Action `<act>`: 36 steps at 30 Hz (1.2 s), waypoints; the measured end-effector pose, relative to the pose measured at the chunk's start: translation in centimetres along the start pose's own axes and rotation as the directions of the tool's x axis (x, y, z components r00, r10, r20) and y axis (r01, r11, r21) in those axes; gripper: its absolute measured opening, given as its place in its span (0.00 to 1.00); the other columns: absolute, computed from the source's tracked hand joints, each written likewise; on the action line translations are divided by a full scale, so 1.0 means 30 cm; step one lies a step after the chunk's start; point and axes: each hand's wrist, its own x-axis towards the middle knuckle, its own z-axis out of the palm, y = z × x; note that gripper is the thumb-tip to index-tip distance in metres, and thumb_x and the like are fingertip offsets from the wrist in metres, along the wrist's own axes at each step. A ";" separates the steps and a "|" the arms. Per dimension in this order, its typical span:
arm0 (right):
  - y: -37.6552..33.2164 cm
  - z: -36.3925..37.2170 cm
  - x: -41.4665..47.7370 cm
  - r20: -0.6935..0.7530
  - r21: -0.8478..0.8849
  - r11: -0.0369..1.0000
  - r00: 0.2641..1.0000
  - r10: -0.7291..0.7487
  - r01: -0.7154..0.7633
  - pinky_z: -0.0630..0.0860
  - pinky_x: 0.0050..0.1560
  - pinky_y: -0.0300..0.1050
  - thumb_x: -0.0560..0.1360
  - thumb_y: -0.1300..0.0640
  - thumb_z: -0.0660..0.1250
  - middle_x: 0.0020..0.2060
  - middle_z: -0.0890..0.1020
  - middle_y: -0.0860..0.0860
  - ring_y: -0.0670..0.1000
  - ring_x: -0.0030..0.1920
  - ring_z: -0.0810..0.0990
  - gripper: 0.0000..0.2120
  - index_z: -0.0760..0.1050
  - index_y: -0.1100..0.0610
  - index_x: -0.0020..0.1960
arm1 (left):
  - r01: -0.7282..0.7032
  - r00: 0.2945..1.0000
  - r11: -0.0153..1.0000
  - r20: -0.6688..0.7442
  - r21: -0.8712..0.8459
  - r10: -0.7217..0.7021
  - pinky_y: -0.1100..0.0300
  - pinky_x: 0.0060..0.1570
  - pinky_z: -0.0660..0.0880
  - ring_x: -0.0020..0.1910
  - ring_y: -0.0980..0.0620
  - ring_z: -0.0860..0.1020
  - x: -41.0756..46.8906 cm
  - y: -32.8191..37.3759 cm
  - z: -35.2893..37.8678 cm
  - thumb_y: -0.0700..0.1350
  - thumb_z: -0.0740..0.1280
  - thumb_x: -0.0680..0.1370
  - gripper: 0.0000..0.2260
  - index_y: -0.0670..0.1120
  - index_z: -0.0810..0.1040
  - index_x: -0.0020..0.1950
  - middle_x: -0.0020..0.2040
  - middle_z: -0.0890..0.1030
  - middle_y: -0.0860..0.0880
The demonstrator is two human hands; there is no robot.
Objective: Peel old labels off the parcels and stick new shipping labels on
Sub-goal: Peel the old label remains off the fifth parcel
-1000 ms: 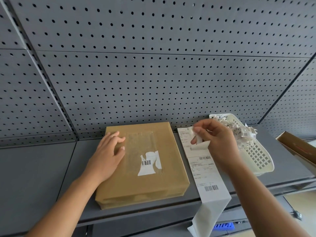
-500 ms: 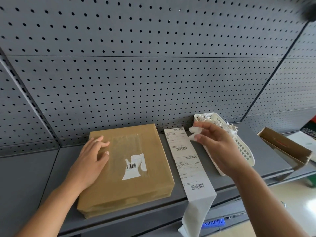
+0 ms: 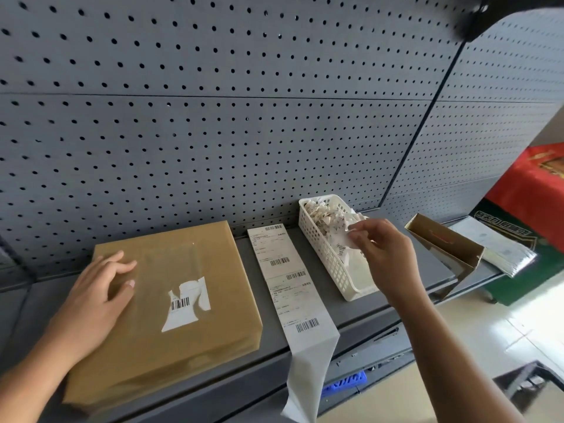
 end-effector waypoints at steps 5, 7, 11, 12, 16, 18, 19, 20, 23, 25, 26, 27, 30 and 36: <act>0.049 -0.040 0.030 -0.090 -0.015 0.998 0.994 0.054 -0.056 0.82 0.46 0.50 0.78 0.56 0.69 0.38 0.85 0.46 0.46 0.39 0.84 0.02 0.81 0.53 0.49 | -0.011 1.000 1.000 -0.019 -0.001 0.011 0.40 0.77 0.56 0.80 0.53 0.56 0.009 -0.018 0.012 0.48 0.63 0.83 0.14 0.58 0.73 0.68 0.78 0.64 0.56; 0.057 -0.045 0.044 -0.121 -0.026 0.996 0.989 0.080 -0.084 0.83 0.44 0.51 0.79 0.57 0.68 0.37 0.84 0.47 0.46 0.36 0.83 0.02 0.80 0.53 0.49 | -0.024 0.999 1.000 -0.029 -0.005 0.024 0.39 0.76 0.57 0.80 0.53 0.56 0.009 -0.018 0.013 0.47 0.64 0.82 0.15 0.64 0.70 0.65 0.78 0.65 0.56; 0.071 -0.047 0.081 -0.166 -0.083 0.987 0.978 0.126 -0.141 0.82 0.40 0.50 0.78 0.57 0.68 0.38 0.83 0.46 0.46 0.35 0.83 0.02 0.76 0.53 0.50 | -0.052 0.997 0.999 -0.050 -0.012 0.051 0.40 0.76 0.57 0.79 0.53 0.58 0.012 -0.026 0.013 0.46 0.65 0.82 0.18 0.72 0.68 0.58 0.77 0.66 0.56; 0.074 -0.046 0.093 -0.175 -0.091 0.985 0.976 0.127 -0.144 0.82 0.40 0.49 0.78 0.56 0.68 0.38 0.83 0.47 0.47 0.36 0.83 0.02 0.76 0.53 0.49 | -0.055 0.997 0.998 -0.055 -0.012 0.054 0.40 0.76 0.57 0.79 0.53 0.58 0.013 -0.027 0.014 0.47 0.65 0.81 0.17 0.72 0.68 0.58 0.77 0.66 0.56; 0.083 -0.042 0.151 -0.172 -0.201 0.974 0.982 0.073 -0.108 0.74 0.39 0.36 0.78 0.58 0.69 0.41 0.83 0.45 0.43 0.42 0.81 0.03 0.79 0.51 0.46 | -0.057 0.997 0.998 -0.058 -0.010 0.057 0.41 0.77 0.57 0.79 0.54 0.58 0.006 -0.013 0.012 0.48 0.64 0.82 0.16 0.72 0.68 0.58 0.78 0.65 0.56; 0.091 -0.035 0.179 -0.166 -0.237 0.967 0.985 0.056 -0.095 0.69 0.39 0.33 0.77 0.59 0.69 0.42 0.82 0.46 0.45 0.43 0.80 0.05 0.79 0.50 0.45 | -0.046 0.998 0.999 -0.048 -0.012 0.045 0.42 0.77 0.56 0.80 0.53 0.57 0.002 -0.001 0.008 0.47 0.64 0.82 0.17 0.72 0.67 0.57 0.78 0.65 0.56; 0.096 -0.030 0.191 -0.171 -0.244 0.966 0.984 0.046 -0.088 0.69 0.39 0.34 0.77 0.59 0.69 0.44 0.82 0.48 0.46 0.44 0.80 0.05 0.79 0.50 0.45 | -0.041 0.998 0.999 -0.044 -0.013 0.041 0.42 0.77 0.56 0.80 0.53 0.56 0.000 0.005 0.006 0.48 0.64 0.82 0.16 0.72 0.67 0.57 0.78 0.65 0.57; 0.104 -0.025 0.202 -0.179 -0.248 0.966 0.983 0.034 -0.079 0.68 0.41 0.34 0.77 0.60 0.69 0.46 0.81 0.49 0.48 0.45 0.80 0.06 0.80 0.50 0.44 | -0.038 0.999 0.999 -0.040 -0.013 0.038 0.42 0.77 0.55 0.80 0.53 0.56 -0.001 0.009 0.004 0.48 0.64 0.82 0.16 0.72 0.67 0.57 0.78 0.64 0.57; 0.127 -0.009 0.220 -0.195 -0.270 0.962 0.981 -0.012 -0.042 0.67 0.45 0.30 0.77 0.61 0.69 0.50 0.78 0.50 0.49 0.48 0.79 0.04 0.82 0.54 0.47 | -0.041 0.999 0.999 -0.032 -0.015 0.041 0.42 0.77 0.55 0.80 0.54 0.55 -0.002 0.009 0.001 0.50 0.62 0.82 0.14 0.72 0.67 0.57 0.78 0.64 0.57; 0.143 0.003 0.222 -0.162 -0.315 0.949 0.985 -0.063 0.009 0.68 0.44 0.25 0.78 0.62 0.69 0.53 0.78 0.51 0.48 0.48 0.79 0.05 0.83 0.58 0.51 | -0.040 0.999 0.999 -0.031 -0.018 0.039 0.43 0.77 0.55 0.80 0.55 0.55 -0.003 0.007 0.001 0.52 0.61 0.82 0.13 0.72 0.67 0.57 0.78 0.63 0.58; 0.152 0.008 0.219 -0.134 -0.339 0.940 0.986 -0.095 0.044 0.68 0.45 0.25 0.78 0.62 0.68 0.53 0.78 0.52 0.47 0.47 0.79 0.06 0.83 0.59 0.53 | -0.040 0.999 0.999 -0.031 -0.017 0.039 0.43 0.77 0.55 0.80 0.55 0.55 -0.002 0.007 0.001 0.52 0.61 0.82 0.12 0.71 0.67 0.58 0.78 0.63 0.58; 0.162 0.015 0.216 -0.105 -0.358 0.930 0.986 -0.128 0.083 0.69 0.46 0.26 0.78 0.63 0.68 0.54 0.79 0.52 0.47 0.46 0.79 0.07 0.83 0.59 0.54 | -0.040 0.999 0.999 -0.030 -0.016 0.039 0.43 0.77 0.55 0.80 0.55 0.55 -0.002 0.007 0.001 0.51 0.61 0.82 0.13 0.71 0.68 0.58 0.78 0.64 0.58; 0.200 0.037 0.199 -0.039 -0.412 0.894 0.977 -0.211 0.177 0.76 0.50 0.40 0.78 0.62 0.68 0.52 0.82 0.51 0.49 0.46 0.81 0.07 0.84 0.58 0.53 | -0.043 0.999 0.999 -0.032 -0.024 0.042 0.47 0.77 0.54 0.80 0.54 0.56 -0.004 0.013 0.000 0.47 0.64 0.82 0.15 0.70 0.68 0.57 0.78 0.65 0.56; 0.258 0.067 0.162 0.042 -0.495 0.857 0.989 -0.142 0.144 0.69 0.51 0.43 0.79 0.59 0.68 0.53 0.84 0.49 0.53 0.53 0.78 0.08 0.85 0.55 0.53 | -0.043 0.999 0.998 -0.019 -0.035 0.042 0.53 0.75 0.52 0.79 0.57 0.55 -0.010 0.024 -0.004 0.47 0.63 0.82 0.15 0.69 0.69 0.57 0.77 0.64 0.60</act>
